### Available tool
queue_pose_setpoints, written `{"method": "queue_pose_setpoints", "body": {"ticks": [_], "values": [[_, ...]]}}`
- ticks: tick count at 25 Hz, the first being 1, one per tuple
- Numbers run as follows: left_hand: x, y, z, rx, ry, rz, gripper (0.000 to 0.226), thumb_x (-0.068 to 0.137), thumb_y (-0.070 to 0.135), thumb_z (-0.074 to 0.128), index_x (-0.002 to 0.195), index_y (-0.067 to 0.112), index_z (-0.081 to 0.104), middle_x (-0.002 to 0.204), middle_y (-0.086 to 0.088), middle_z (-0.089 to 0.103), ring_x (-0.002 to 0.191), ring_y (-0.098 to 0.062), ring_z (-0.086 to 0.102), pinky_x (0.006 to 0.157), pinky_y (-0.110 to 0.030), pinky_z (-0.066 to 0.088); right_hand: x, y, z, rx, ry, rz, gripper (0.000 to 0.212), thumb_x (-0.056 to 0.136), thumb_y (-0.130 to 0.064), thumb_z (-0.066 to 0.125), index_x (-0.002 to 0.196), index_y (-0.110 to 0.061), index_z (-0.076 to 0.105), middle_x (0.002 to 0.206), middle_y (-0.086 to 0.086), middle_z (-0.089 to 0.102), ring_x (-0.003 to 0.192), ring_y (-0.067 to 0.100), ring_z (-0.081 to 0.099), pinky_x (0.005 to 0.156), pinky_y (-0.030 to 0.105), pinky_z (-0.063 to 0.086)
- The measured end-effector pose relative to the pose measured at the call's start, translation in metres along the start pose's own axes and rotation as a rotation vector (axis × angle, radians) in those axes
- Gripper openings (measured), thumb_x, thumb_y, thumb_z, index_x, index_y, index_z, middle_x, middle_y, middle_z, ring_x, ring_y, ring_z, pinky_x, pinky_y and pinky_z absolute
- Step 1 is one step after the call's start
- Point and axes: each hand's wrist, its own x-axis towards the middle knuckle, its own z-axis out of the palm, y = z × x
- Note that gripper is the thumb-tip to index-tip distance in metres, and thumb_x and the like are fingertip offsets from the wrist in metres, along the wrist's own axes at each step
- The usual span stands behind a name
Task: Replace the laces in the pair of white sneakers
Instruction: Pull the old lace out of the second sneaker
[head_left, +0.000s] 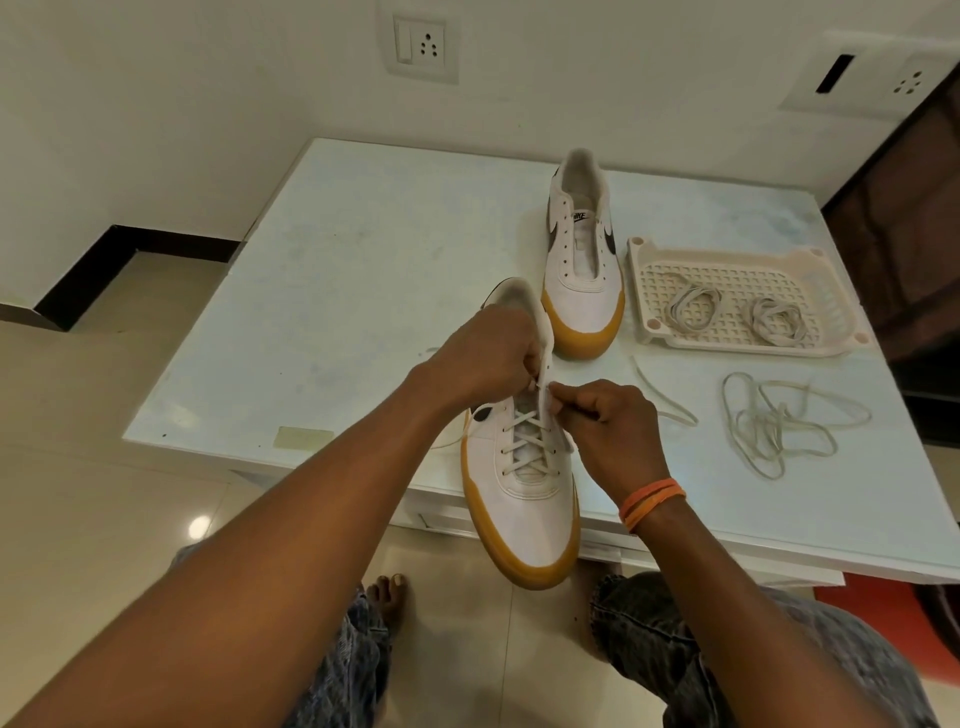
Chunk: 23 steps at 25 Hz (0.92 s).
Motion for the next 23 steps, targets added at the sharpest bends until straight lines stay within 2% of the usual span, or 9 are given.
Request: {"method": "queue_pose_setpoints", "body": {"ticks": [3,6,10,12,14,16,19,21,23], "values": [[0.0,0.001,-0.01,0.009,-0.01,-0.026,0.009,0.078,0.012,0.072,0.083,0.005,0.075,0.077,-0.01,0.07,0.072,-0.02,0.066,0.064,-0.028,0.057,0.002,-0.002,0.001,-0.011,0.038,0.009,0.033,0.086,-0.038,0.069,0.107,-0.012,0.074,0.089,0.002,0.071,0.071,0.006,0.059,0.068,0.014,0.044],[-0.003,0.002,-0.016,0.021,-0.053,-0.033,0.006,0.08,0.009,0.068,0.077,0.004,0.07,0.066,-0.005,0.061,0.061,-0.016,0.057,0.053,-0.014,0.039,0.002,-0.004,0.01,-0.102,0.054,-0.005,0.041,0.082,-0.048,0.07,0.105,-0.014,0.074,0.086,0.001,0.07,0.07,0.009,0.061,0.071,0.025,0.05],[-0.007,0.004,-0.025,0.016,-0.065,-0.053,0.02,0.078,0.007,0.064,0.059,0.003,0.057,0.053,-0.003,0.043,0.05,-0.012,0.041,0.053,-0.022,0.038,0.007,-0.004,0.01,-0.12,0.096,0.022,0.029,0.086,-0.035,0.067,0.079,-0.009,0.076,0.072,0.007,0.068,0.065,0.018,0.059,0.066,0.034,0.053],[-0.007,-0.003,-0.038,0.047,0.04,-0.056,0.023,0.072,0.009,0.064,0.053,0.001,0.052,0.057,-0.009,0.048,0.054,-0.015,0.047,0.054,-0.031,0.045,0.009,-0.002,0.006,-0.075,0.071,0.054,0.028,0.086,-0.031,0.067,0.072,-0.008,0.075,0.066,0.007,0.067,0.063,0.019,0.059,0.065,0.034,0.052],[-0.011,-0.016,-0.046,0.107,0.134,-0.1,0.017,0.065,0.012,0.068,0.056,0.004,0.057,0.068,-0.009,0.055,0.066,-0.02,0.058,0.059,-0.037,0.052,0.009,-0.001,0.002,0.025,-0.008,0.096,0.022,0.083,-0.035,0.071,0.081,-0.014,0.077,0.071,0.0,0.07,0.066,0.013,0.063,0.066,0.028,0.052],[-0.019,-0.024,-0.045,0.239,0.058,-0.209,0.013,0.066,0.011,0.073,0.068,0.009,0.06,0.082,-0.005,0.057,0.084,-0.026,0.06,0.068,-0.038,0.053,0.013,0.0,-0.004,0.17,-0.076,0.174,0.02,0.081,-0.035,0.075,0.087,-0.016,0.077,0.075,-0.002,0.072,0.07,0.015,0.068,0.064,0.029,0.057],[-0.02,-0.016,-0.032,0.296,0.023,-0.22,0.03,0.078,0.015,0.069,0.107,0.011,0.064,0.115,-0.01,0.05,0.109,-0.031,0.047,0.089,-0.043,0.047,0.018,0.003,-0.02,0.371,-0.195,0.332,0.01,0.089,-0.022,0.067,0.089,-0.015,0.074,0.08,0.003,0.074,0.077,0.021,0.072,0.067,0.032,0.06],[-0.014,0.0,-0.025,0.185,0.083,-0.12,0.023,0.082,0.019,0.067,0.104,0.012,0.068,0.108,-0.008,0.056,0.103,-0.027,0.053,0.088,-0.044,0.05,0.02,0.008,-0.027,0.41,-0.222,0.372,0.014,0.094,-0.014,0.059,0.093,-0.016,0.073,0.086,0.006,0.074,0.082,0.023,0.072,0.074,0.034,0.059],[-0.01,0.012,-0.013,0.065,-0.043,-0.098,0.017,0.079,0.021,0.073,0.091,0.009,0.07,0.086,-0.003,0.065,0.081,-0.021,0.064,0.077,-0.039,0.057,0.022,0.014,-0.027,0.331,-0.143,0.241,0.025,0.092,-0.002,0.054,0.103,-0.018,0.07,0.096,0.008,0.072,0.084,0.023,0.071,0.075,0.031,0.057]]}}
